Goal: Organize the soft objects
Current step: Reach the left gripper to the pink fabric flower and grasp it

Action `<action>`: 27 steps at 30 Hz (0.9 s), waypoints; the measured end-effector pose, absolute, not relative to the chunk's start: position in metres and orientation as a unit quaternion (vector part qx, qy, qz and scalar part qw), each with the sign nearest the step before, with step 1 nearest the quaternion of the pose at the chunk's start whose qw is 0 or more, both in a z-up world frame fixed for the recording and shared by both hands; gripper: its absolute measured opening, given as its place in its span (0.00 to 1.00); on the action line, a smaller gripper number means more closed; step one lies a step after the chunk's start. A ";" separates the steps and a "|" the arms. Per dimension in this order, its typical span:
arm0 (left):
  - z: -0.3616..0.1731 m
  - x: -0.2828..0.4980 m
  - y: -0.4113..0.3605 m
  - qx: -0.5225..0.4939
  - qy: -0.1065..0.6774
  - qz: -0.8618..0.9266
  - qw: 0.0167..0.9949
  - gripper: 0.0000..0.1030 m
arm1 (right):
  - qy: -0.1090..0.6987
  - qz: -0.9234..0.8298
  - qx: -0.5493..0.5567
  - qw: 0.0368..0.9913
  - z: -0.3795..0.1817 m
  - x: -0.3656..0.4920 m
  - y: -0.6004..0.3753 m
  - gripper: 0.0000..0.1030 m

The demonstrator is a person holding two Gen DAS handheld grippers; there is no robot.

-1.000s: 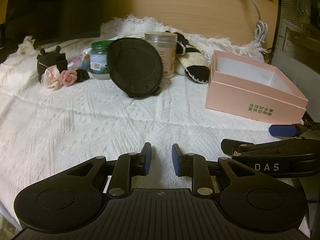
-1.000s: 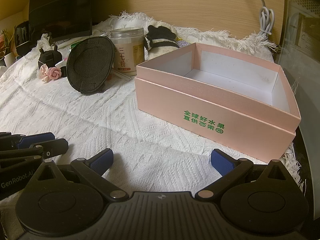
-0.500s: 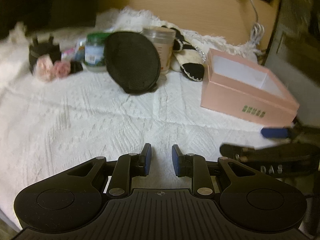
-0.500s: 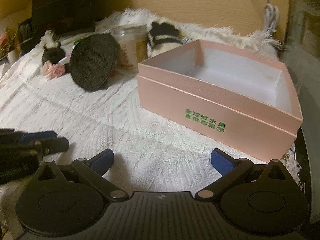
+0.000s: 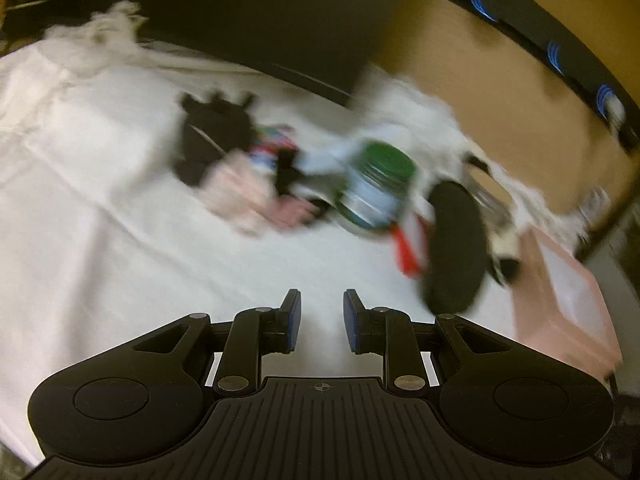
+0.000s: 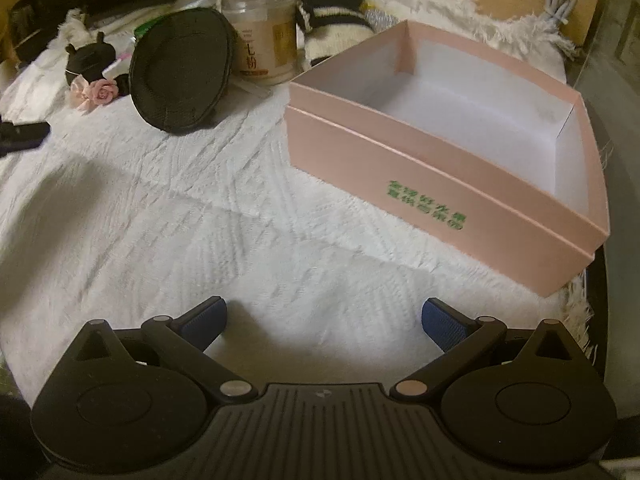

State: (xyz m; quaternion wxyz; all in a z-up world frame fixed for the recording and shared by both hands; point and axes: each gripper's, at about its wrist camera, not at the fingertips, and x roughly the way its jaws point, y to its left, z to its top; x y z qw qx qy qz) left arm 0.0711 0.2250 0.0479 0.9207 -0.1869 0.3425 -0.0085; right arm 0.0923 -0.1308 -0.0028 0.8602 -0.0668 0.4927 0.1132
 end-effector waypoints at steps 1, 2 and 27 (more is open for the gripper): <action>0.051 0.077 0.239 -0.187 0.338 -0.005 0.922 0.25 | 0.501 0.108 -0.067 0.856 -0.002 0.096 -0.127 1.00; 0.053 0.080 0.249 -0.185 0.333 -0.004 0.924 0.25 | 0.505 0.098 -0.061 0.855 -0.001 0.098 -0.125 1.00; 0.052 0.121 0.435 -0.210 0.315 -0.034 0.925 0.25 | 0.337 0.207 -0.120 0.910 0.046 0.157 0.160 0.93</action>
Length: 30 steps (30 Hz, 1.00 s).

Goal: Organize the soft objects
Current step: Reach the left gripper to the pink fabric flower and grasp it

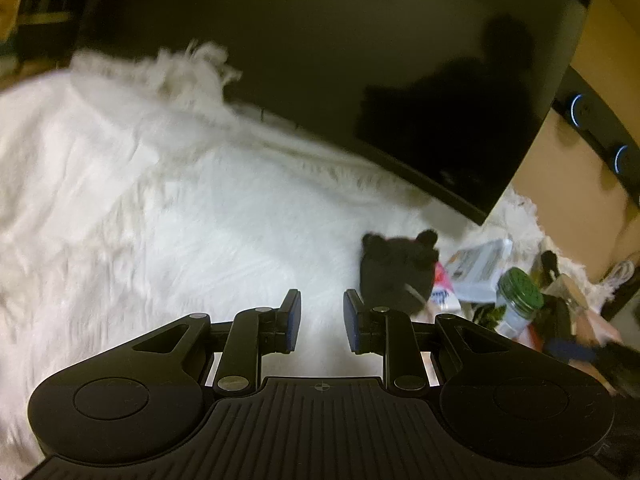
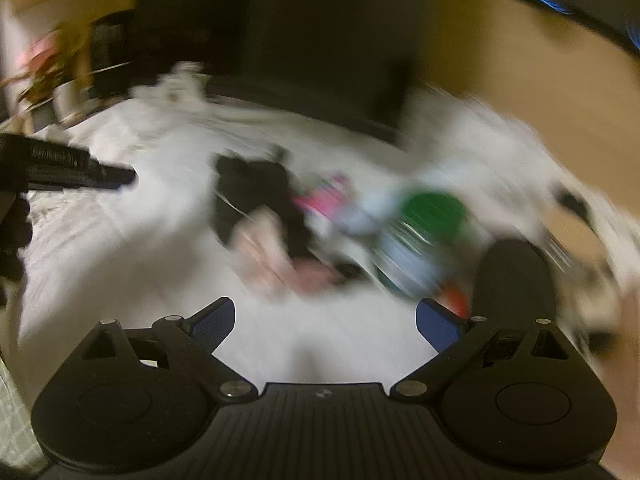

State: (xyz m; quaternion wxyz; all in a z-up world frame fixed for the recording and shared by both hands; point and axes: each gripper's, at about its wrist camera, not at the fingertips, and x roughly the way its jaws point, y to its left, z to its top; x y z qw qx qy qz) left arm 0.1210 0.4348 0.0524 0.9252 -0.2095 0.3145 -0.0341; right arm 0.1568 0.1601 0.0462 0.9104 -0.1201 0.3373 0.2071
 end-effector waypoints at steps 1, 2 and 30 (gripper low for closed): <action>0.049 0.121 0.439 -0.219 0.318 -0.040 0.922 0.25 | 0.330 0.208 -0.132 0.911 0.042 0.167 0.177 0.90; 0.047 0.122 0.441 -0.224 0.321 -0.044 0.919 0.25 | 0.329 0.206 -0.140 0.911 0.038 0.178 0.191 0.88; 0.020 0.183 0.291 -0.121 0.361 0.002 0.925 0.28 | 0.410 0.100 -0.176 0.889 0.021 0.111 0.101 0.60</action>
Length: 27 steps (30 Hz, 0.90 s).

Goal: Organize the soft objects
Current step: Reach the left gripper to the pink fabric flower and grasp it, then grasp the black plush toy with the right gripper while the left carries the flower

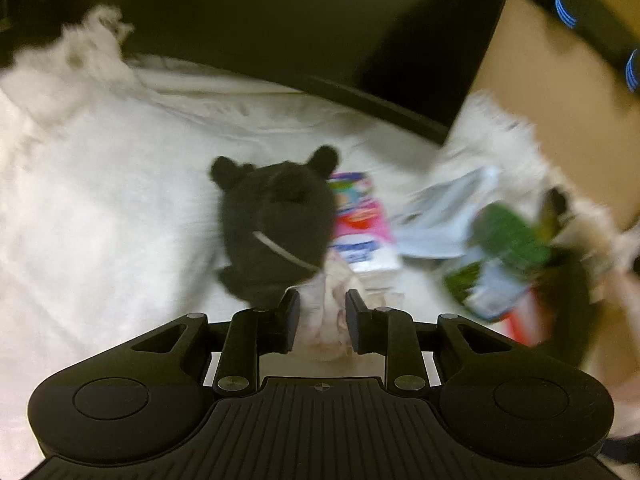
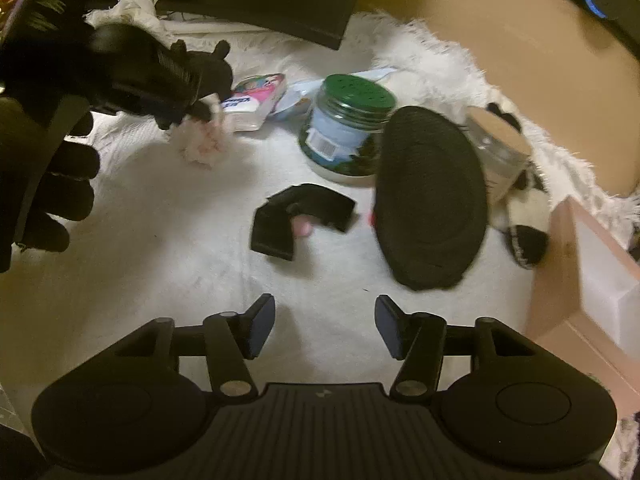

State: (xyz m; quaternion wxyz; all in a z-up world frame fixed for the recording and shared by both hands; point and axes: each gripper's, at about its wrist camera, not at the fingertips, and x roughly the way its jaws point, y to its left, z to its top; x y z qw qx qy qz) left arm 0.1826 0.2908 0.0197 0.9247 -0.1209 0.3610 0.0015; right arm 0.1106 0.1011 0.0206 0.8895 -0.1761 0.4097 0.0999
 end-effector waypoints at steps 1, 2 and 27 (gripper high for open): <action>0.018 0.184 0.290 -0.115 0.368 0.007 0.923 0.29 | 0.404 0.098 -0.177 0.892 0.023 0.108 0.098 0.65; 0.015 0.186 0.290 -0.119 0.380 0.008 0.917 0.29 | 0.400 0.095 -0.174 0.895 0.024 0.107 0.093 0.66; 0.014 0.199 0.270 -0.100 0.402 0.006 0.910 0.20 | 0.447 0.052 -0.017 0.893 -0.002 0.110 0.037 0.98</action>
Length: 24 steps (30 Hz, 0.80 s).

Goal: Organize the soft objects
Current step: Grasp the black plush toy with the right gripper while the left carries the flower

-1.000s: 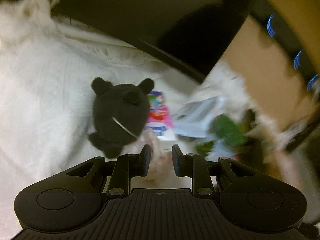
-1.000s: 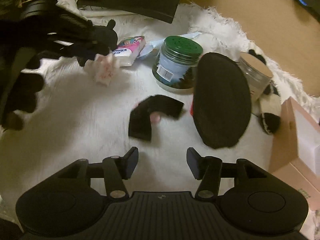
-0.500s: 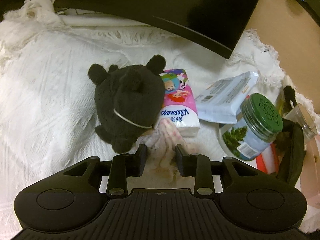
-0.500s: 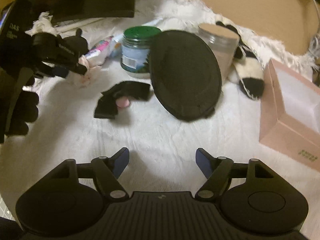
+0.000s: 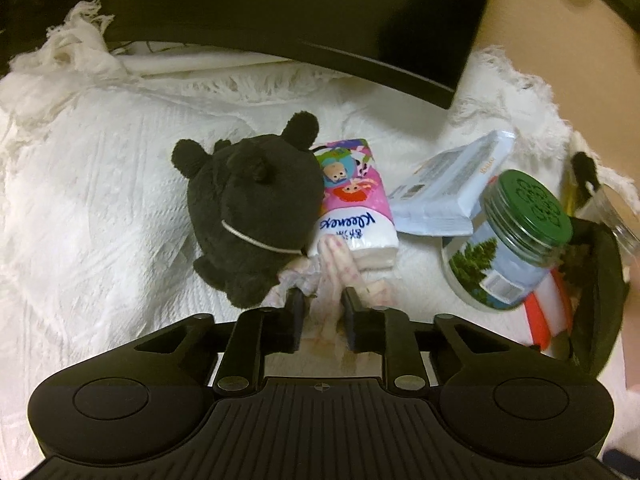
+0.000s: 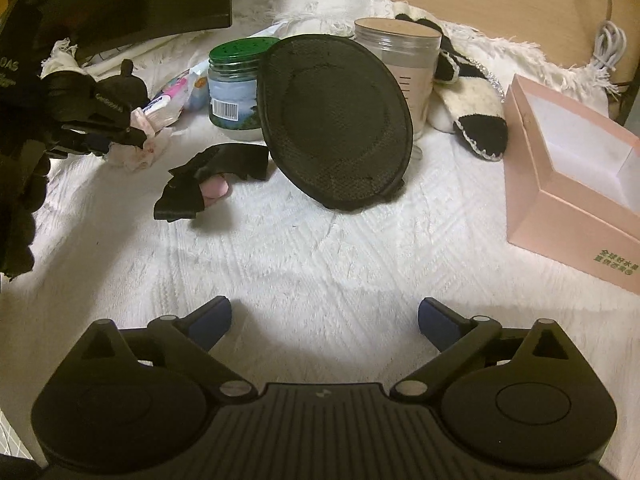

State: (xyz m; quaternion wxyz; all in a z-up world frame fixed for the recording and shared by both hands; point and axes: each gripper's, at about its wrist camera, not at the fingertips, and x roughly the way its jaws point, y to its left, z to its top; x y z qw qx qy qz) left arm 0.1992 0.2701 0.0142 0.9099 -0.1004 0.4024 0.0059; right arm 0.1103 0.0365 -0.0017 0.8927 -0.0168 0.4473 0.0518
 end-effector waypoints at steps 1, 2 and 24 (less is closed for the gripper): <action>0.015 0.195 0.272 -0.100 0.400 -0.003 0.911 0.18 | 0.446 0.054 -0.018 0.893 -0.002 0.110 0.037 1.00; 0.016 0.192 0.274 -0.101 0.399 -0.010 0.911 0.17 | 0.446 0.057 -0.019 0.893 -0.003 0.110 0.037 1.00; 0.061 0.105 0.360 -0.178 0.335 -0.044 0.924 0.14 | 0.357 0.195 -0.124 0.905 0.077 0.163 0.119 0.94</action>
